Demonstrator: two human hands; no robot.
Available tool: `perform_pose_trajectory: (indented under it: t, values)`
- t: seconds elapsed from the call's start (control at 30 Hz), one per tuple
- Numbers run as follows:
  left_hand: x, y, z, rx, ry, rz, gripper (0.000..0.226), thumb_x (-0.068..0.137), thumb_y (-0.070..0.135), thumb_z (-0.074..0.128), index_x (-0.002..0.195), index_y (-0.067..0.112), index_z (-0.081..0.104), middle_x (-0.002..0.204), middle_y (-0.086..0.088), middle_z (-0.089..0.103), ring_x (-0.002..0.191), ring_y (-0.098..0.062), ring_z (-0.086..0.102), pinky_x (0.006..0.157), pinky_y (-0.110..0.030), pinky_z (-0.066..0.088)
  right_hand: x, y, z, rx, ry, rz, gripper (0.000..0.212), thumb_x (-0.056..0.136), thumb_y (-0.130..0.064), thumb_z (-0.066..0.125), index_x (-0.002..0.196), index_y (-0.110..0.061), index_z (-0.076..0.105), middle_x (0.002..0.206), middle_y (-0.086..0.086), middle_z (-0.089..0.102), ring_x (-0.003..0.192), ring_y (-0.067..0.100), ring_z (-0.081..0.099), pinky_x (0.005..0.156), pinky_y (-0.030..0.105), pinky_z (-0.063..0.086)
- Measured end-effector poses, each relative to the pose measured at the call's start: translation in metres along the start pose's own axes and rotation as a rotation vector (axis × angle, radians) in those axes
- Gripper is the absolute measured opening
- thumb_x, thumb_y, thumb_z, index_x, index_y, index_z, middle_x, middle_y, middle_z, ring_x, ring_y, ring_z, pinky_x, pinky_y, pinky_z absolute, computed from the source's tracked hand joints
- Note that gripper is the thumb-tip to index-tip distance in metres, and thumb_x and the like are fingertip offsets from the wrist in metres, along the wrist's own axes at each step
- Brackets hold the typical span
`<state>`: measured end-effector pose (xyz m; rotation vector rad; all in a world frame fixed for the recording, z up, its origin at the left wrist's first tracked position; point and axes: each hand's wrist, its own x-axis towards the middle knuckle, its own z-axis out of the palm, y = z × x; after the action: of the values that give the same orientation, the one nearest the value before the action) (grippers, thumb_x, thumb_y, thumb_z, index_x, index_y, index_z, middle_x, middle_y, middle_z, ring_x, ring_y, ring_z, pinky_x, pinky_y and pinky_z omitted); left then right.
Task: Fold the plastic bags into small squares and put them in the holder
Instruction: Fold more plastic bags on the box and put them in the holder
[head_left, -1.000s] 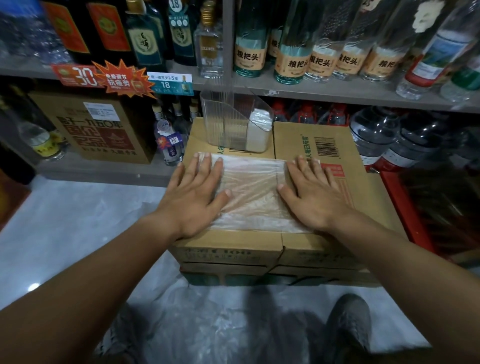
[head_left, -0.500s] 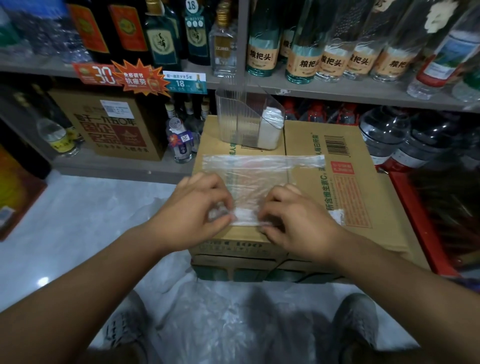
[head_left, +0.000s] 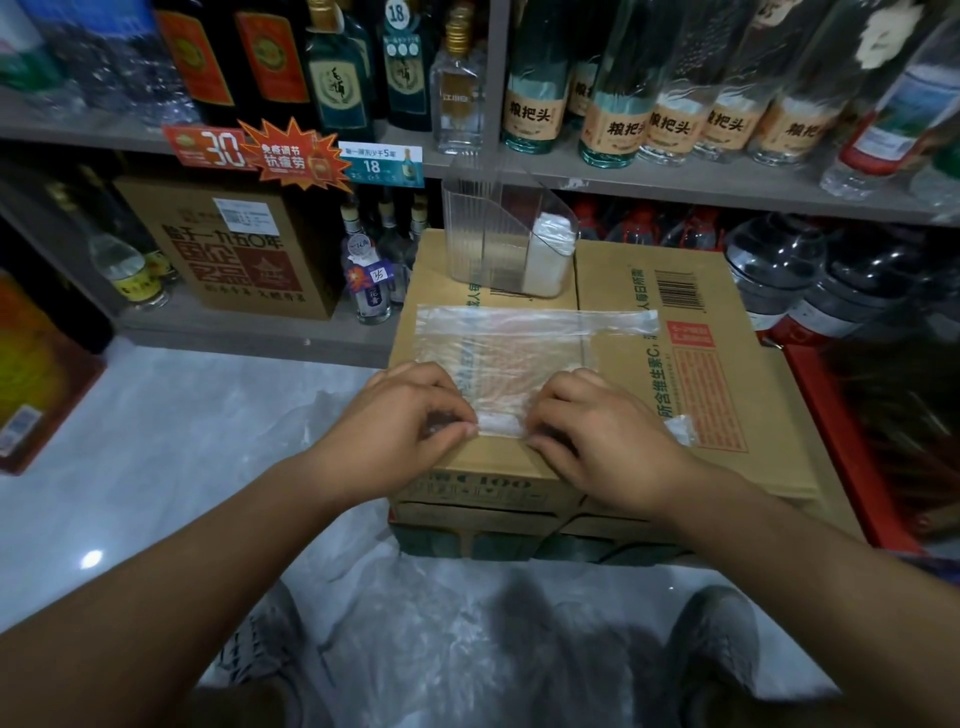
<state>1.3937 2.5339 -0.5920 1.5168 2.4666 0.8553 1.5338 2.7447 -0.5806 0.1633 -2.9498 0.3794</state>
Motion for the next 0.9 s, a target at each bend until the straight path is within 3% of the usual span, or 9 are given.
perform_pose_trajectory:
  t: [0.13, 0.33, 0.53, 0.63, 0.73, 0.83, 0.9]
  values:
    - [0.002, 0.000, 0.001, -0.022, -0.003, -0.031, 0.009, 0.095, 0.035, 0.068, 0.099, 0.034, 0.075, 0.097, 0.017, 0.062, 0.098, -0.007, 0.055, 0.089, -0.038, 0.049, 0.002, -0.001, -0.001, -0.113, -0.014, -0.045, 0.019, 0.095, -0.027, 0.056, 0.095, -0.015, 0.071, 0.092, 0.003, 0.060, 0.087, 0.025, 0.056, 0.070, 0.039, 0.052]
    - [0.004, 0.000, 0.000, -0.032, 0.019, -0.048, 0.014, 0.099, 0.034, 0.058, 0.099, 0.029, 0.070, 0.095, 0.018, 0.061, 0.096, -0.008, 0.056, 0.090, -0.042, 0.049, 0.003, -0.002, -0.010, -0.013, -0.059, 0.012, 0.021, 0.094, -0.037, 0.063, 0.105, -0.020, 0.069, 0.101, -0.003, 0.061, 0.098, 0.017, 0.052, 0.083, 0.034, 0.049]
    - [0.001, 0.004, -0.004, -0.020, -0.013, -0.058, 0.048, 0.079, 0.069, 0.060, 0.113, 0.035, 0.066, 0.099, 0.019, 0.062, 0.097, -0.005, 0.056, 0.086, -0.032, 0.047, 0.006, 0.001, -0.011, -0.020, -0.064, 0.046, 0.016, 0.098, -0.028, 0.058, 0.103, -0.018, 0.070, 0.100, -0.001, 0.063, 0.097, 0.020, 0.055, 0.084, 0.039, 0.050]
    - [-0.002, 0.007, -0.005, 0.046, 0.029, -0.011, 0.034, 0.085, 0.050, 0.073, 0.111, 0.029, 0.070, 0.100, 0.014, 0.066, 0.095, -0.011, 0.059, 0.083, -0.038, 0.051, 0.006, 0.001, -0.017, 0.031, -0.077, 0.096, 0.022, 0.102, -0.032, 0.052, 0.107, -0.021, 0.069, 0.101, -0.003, 0.065, 0.099, 0.018, 0.056, 0.087, 0.038, 0.049]
    - [-0.001, 0.011, -0.009, 0.035, 0.097, 0.008, 0.011, 0.093, 0.028, 0.071, 0.103, 0.025, 0.074, 0.097, 0.013, 0.068, 0.092, -0.010, 0.061, 0.081, -0.038, 0.054, 0.004, -0.005, -0.027, 0.057, -0.097, 0.132, 0.025, 0.101, -0.039, 0.051, 0.116, -0.025, 0.065, 0.108, -0.006, 0.066, 0.103, 0.016, 0.057, 0.091, 0.038, 0.049]
    - [0.001, 0.015, -0.015, -0.056, 0.137, -0.033, 0.009, 0.094, 0.023, 0.070, 0.102, 0.023, 0.076, 0.099, 0.015, 0.070, 0.095, -0.004, 0.062, 0.083, -0.030, 0.052, 0.002, -0.012, -0.038, 0.061, -0.113, 0.182, 0.032, 0.098, -0.045, 0.057, 0.126, -0.032, 0.054, 0.113, -0.009, 0.063, 0.104, 0.014, 0.058, 0.089, 0.036, 0.049]
    - [0.003, 0.018, -0.020, -0.128, 0.148, -0.083, 0.011, 0.095, 0.027, 0.069, 0.103, 0.026, 0.075, 0.100, 0.017, 0.069, 0.093, 0.003, 0.061, 0.078, -0.024, 0.048, 0.004, -0.014, -0.043, 0.053, -0.092, 0.186, 0.023, 0.100, -0.041, 0.054, 0.120, -0.031, 0.052, 0.109, -0.007, 0.065, 0.098, 0.018, 0.060, 0.084, 0.037, 0.050]
